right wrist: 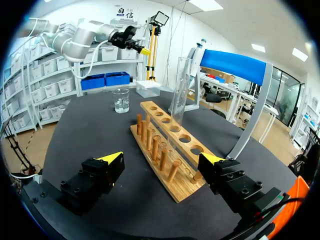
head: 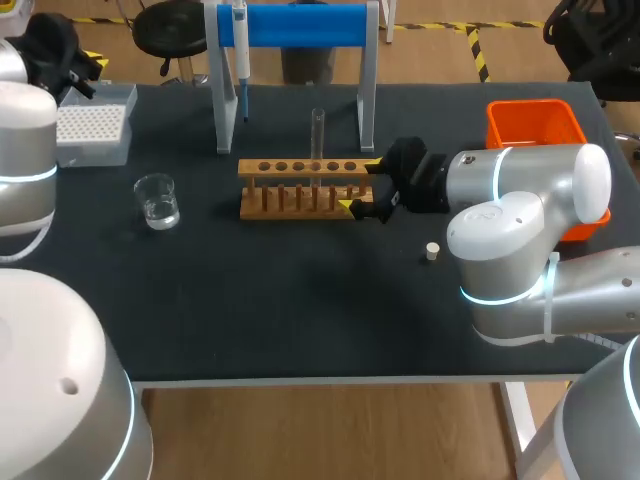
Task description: Invert the test tube, pick up the pipette, mount the tip to pipette, aspirate from beaker and dispense into the tube, eject the tip, return the pipette, and cap with the stopper.
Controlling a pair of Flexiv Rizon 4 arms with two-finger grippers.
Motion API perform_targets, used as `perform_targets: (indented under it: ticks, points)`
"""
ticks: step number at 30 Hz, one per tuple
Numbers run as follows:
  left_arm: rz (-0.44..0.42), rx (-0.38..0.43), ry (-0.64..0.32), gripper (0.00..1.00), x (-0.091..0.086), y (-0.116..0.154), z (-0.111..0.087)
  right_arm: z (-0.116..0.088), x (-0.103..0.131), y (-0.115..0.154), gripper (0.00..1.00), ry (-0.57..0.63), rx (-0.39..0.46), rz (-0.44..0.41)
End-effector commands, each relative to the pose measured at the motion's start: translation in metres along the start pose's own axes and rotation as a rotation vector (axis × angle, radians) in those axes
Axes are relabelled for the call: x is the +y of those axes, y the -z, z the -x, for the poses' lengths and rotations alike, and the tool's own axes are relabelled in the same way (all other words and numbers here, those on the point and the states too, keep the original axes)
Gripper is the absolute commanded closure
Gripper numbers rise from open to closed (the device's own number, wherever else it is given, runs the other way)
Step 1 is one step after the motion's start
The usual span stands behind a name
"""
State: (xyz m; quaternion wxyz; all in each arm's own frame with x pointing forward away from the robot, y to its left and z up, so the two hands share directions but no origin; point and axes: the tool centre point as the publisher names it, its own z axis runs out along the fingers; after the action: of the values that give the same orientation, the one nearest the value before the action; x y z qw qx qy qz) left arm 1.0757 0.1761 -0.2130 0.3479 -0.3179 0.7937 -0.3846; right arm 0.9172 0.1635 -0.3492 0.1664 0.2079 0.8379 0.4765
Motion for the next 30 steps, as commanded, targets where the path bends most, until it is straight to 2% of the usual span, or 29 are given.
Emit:
perform_targets:
  ticks: [1, 6, 12, 20, 30]
  points:
    - [0.002, 0.006, 0.001, 1.00, -0.001, 0.000, 0.001, 0.000, 0.000, 0.001, 0.00, 0.000, 0.002, -0.003]
    - [0.027, 0.091, -0.039, 1.00, -0.009, 0.020, -0.029, 0.000, 0.000, 0.001, 0.00, 0.000, 0.002, -0.003]
    - [0.059, 0.182, -0.064, 1.00, -0.029, 0.048, -0.073, 0.000, 0.000, 0.001, 0.00, 0.000, 0.002, -0.003]
    - [0.042, 0.325, -0.126, 1.00, -0.064, 0.084, -0.136, 0.000, 0.000, 0.001, 0.00, 0.000, 0.002, -0.003]
    - [-0.014, 0.571, -0.127, 1.00, -0.106, 0.117, -0.208, 0.000, 0.000, 0.001, 0.00, 0.000, 0.002, -0.003]
